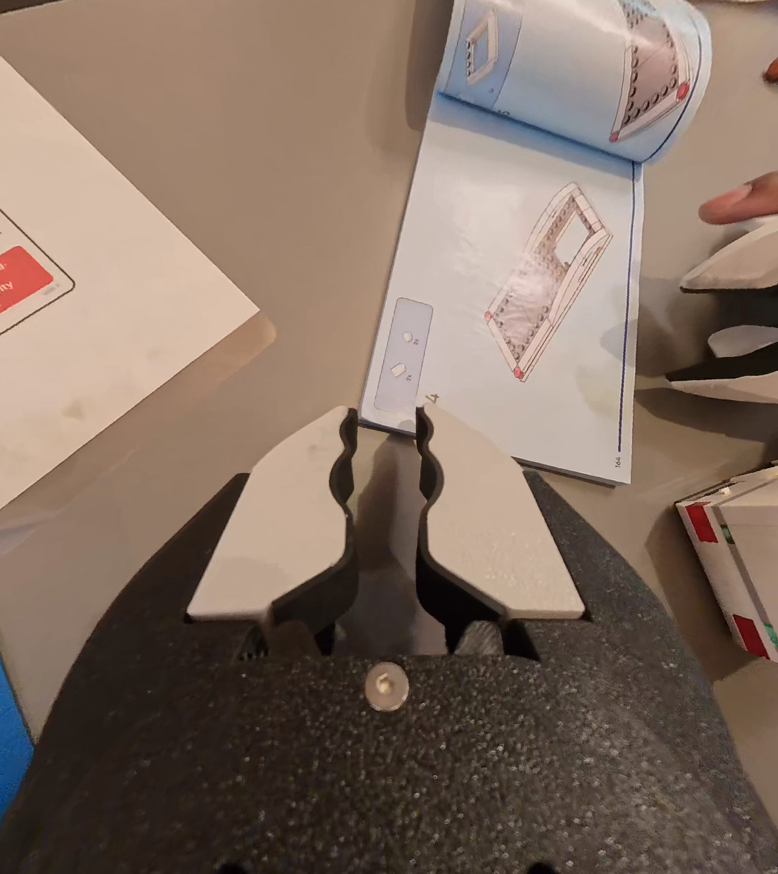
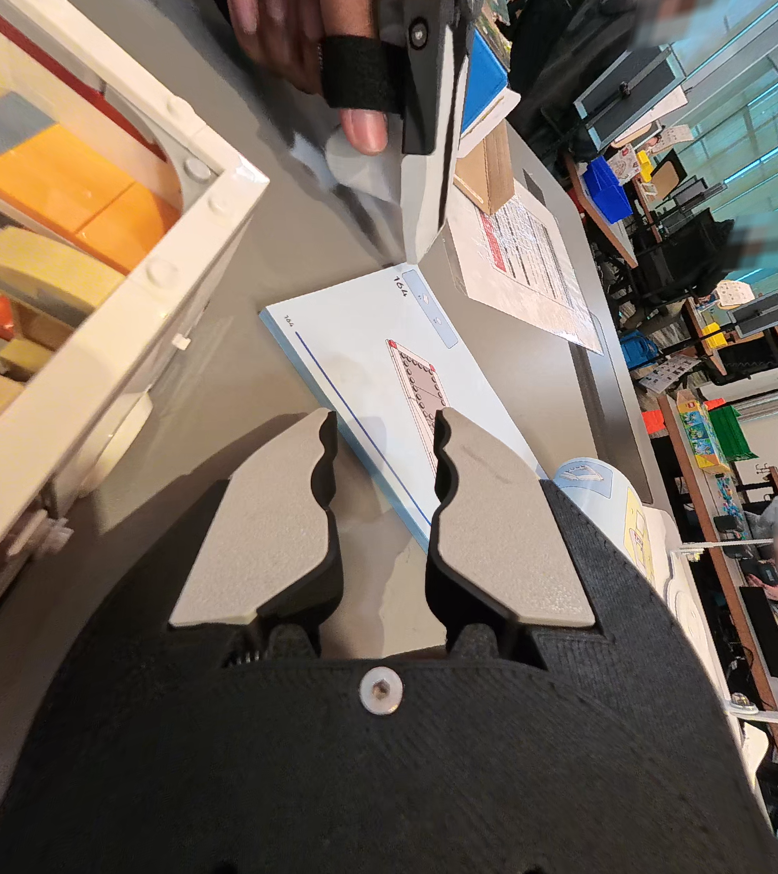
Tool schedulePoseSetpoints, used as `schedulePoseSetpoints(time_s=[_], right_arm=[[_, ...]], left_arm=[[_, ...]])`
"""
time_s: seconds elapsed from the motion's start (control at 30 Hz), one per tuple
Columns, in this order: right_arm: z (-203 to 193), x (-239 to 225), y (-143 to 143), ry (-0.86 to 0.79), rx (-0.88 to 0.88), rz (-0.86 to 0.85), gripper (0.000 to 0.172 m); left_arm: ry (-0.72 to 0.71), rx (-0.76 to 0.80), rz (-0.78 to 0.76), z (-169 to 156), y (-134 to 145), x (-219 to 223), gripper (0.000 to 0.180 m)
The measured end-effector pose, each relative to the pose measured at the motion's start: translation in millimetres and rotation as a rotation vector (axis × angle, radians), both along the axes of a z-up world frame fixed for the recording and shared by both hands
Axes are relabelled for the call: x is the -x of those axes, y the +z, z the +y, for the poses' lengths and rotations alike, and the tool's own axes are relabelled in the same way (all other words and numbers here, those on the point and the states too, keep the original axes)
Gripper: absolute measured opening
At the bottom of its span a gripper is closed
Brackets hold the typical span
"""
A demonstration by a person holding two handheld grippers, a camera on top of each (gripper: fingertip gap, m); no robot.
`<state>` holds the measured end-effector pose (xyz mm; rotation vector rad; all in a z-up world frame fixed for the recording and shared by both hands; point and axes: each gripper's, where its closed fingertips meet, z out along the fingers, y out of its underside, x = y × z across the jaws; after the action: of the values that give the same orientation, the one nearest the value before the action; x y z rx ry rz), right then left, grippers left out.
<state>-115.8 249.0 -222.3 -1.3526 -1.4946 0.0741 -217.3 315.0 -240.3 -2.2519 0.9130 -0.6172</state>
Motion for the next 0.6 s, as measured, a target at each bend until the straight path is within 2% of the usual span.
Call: schedulePoseSetpoints(time_s=[0.27,0.6], right_arm=[[-0.1,0.1,-0.2,0.001,-0.001,0.000,0.039],[0.0,0.1,-0.3,0.000,-0.002,-0.001,0.039]], left_arm=[[-0.034,-0.042,0.076,-1.5,-4.7,-1.0,0.039],[-0.064,-0.047,0.078,-5.4,-4.5,-5.8,0.040]])
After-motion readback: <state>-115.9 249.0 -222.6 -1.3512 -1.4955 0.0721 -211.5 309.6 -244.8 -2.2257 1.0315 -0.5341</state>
